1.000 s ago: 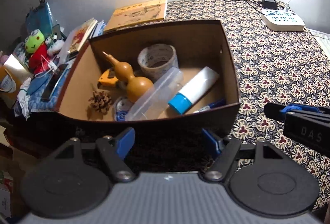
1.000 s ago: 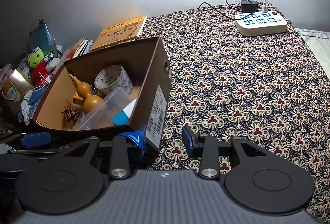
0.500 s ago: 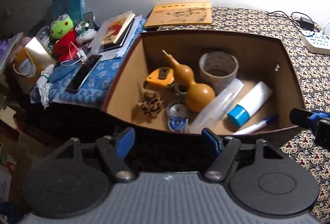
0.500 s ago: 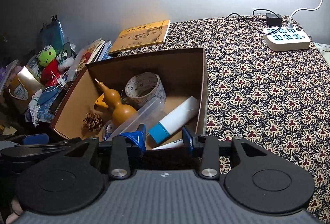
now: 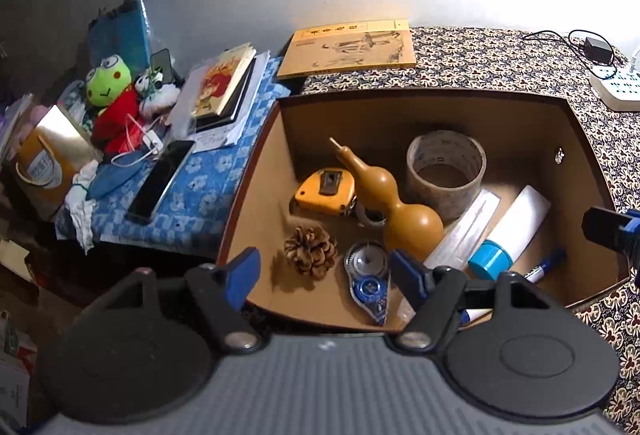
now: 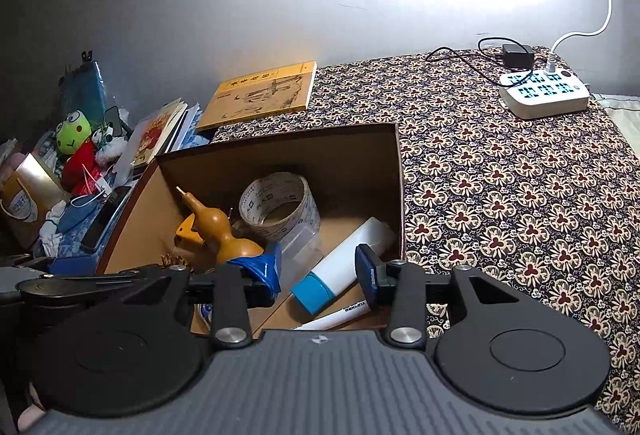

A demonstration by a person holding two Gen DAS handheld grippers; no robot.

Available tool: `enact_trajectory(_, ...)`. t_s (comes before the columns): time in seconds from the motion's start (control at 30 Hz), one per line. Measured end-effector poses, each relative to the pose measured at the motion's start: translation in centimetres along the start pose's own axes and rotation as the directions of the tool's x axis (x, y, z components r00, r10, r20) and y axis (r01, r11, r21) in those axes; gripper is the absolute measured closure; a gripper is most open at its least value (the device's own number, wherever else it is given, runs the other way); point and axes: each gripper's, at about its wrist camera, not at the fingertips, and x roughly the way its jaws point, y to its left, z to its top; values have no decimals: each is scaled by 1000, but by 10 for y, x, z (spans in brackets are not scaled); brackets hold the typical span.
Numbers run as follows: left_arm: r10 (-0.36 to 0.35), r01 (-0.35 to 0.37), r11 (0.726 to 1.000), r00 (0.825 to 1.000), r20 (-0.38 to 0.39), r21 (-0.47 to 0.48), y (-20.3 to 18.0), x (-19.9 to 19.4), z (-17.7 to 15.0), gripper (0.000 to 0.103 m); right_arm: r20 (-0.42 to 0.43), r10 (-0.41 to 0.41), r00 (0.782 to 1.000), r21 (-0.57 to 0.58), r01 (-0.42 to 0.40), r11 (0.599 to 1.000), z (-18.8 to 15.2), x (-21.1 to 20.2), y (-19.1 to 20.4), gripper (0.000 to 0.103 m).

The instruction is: Organize rigid objects

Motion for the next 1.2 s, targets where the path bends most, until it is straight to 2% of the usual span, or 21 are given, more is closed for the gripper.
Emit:
enact_trajectory(0.33,-22,22,1000,999,-33,16,-8,22,4,26,-31,-34,999,30,35,999,-2,16,-6,79)
enact_trajectory(1.2,-10,11,1000,997,-75,11,-9,54,2,26,-94,-12,995,-16,10,1000,-6,41,-1,78)
